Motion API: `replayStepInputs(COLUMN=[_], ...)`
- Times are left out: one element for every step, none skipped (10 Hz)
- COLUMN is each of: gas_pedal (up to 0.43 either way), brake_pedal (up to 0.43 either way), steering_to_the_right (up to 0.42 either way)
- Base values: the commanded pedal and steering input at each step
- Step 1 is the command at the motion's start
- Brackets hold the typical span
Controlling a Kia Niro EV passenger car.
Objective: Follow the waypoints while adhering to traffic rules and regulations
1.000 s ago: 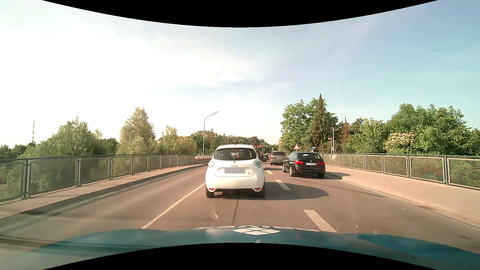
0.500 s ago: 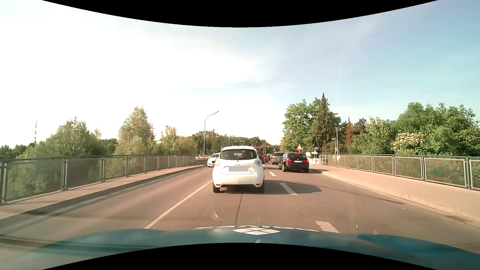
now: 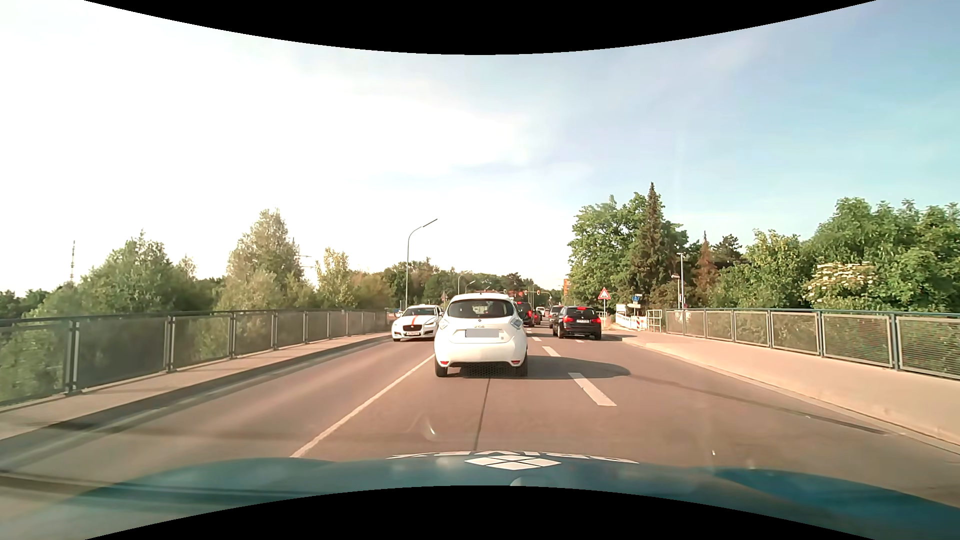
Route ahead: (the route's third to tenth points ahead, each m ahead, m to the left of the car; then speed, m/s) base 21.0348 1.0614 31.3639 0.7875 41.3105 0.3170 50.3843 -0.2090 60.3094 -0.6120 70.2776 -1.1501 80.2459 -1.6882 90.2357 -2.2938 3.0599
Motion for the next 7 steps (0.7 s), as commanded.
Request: replayStepInputs(gas_pedal=[0.26, 0.228, 0.209, 0.189, 0.177, 0.157, 0.15], brake_pedal=[0.0, 0.0, 0.0, 0.0, 0.0, 0.0, 0.0], steering_to_the_right=[-0.011, -0.009, -0.008, -0.002, 0.001, 0.003, 0.005])
